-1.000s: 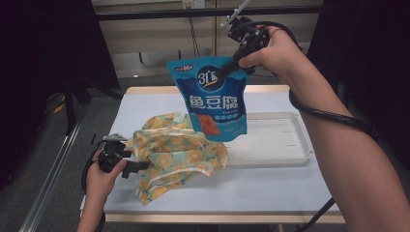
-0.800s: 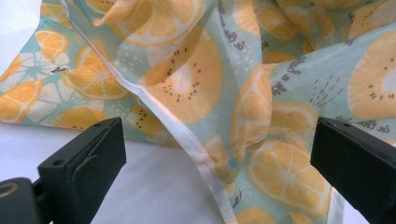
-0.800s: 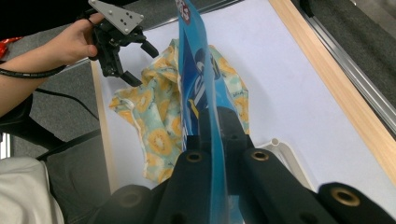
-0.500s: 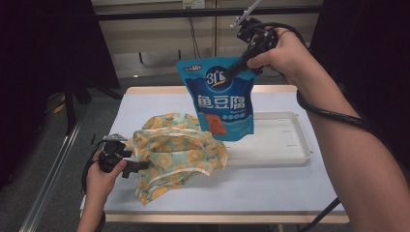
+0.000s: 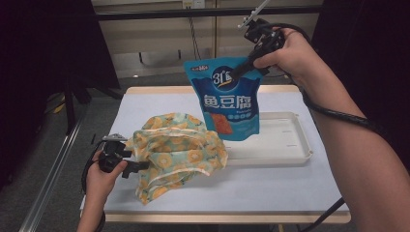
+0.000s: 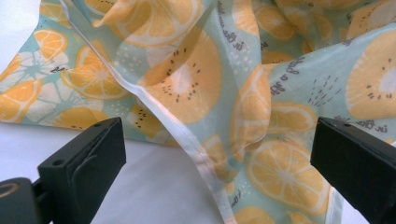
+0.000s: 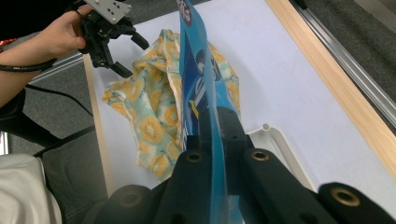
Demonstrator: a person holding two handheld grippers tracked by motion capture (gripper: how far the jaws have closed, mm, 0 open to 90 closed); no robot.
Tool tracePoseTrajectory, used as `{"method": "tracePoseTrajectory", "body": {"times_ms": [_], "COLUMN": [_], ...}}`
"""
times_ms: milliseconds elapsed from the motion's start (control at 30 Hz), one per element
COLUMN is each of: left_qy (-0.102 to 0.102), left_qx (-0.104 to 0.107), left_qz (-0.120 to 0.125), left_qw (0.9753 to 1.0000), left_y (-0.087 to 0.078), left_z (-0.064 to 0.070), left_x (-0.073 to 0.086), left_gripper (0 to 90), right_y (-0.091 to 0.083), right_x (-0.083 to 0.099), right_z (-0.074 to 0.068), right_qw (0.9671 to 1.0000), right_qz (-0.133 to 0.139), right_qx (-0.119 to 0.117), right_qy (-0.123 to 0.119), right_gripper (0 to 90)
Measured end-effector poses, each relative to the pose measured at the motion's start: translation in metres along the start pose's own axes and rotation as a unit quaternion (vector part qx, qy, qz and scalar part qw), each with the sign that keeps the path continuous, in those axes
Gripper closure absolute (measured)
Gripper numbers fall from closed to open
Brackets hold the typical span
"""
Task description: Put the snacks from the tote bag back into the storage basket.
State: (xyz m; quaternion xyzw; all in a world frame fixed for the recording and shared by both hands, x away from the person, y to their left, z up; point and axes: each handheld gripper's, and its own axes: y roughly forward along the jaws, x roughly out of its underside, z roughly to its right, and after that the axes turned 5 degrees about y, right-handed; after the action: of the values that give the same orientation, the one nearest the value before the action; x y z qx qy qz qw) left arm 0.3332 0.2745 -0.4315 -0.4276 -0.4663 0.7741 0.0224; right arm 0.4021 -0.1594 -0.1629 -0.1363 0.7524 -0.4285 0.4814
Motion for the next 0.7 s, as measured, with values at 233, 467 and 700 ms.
{"method": "tracePoseTrajectory", "body": {"times_ms": [233,467,700], "left_qy": [0.004,0.004,0.001], "left_qx": [0.000,0.004,0.003], "left_qz": [-0.003,-0.006,-0.005], "left_qw": [1.0000,1.0000,1.0000], "left_y": [-0.001,0.000,0.000], "left_z": [0.000,0.000,-0.001], "left_x": [0.000,-0.001,0.000], "left_gripper": [3.2,3.2,3.2], "right_y": [-0.001,-0.005,-0.010], "right_x": [0.005,0.008,0.014], "right_z": [0.004,0.008,0.012], "right_qw": [1.0000,0.9999,0.9999], "right_qz": [-0.001,0.000,0.002], "right_qx": [0.001,0.009,0.010], "right_qy": [0.007,0.007,0.011], "right_gripper": [90.0,90.0,90.0]}}
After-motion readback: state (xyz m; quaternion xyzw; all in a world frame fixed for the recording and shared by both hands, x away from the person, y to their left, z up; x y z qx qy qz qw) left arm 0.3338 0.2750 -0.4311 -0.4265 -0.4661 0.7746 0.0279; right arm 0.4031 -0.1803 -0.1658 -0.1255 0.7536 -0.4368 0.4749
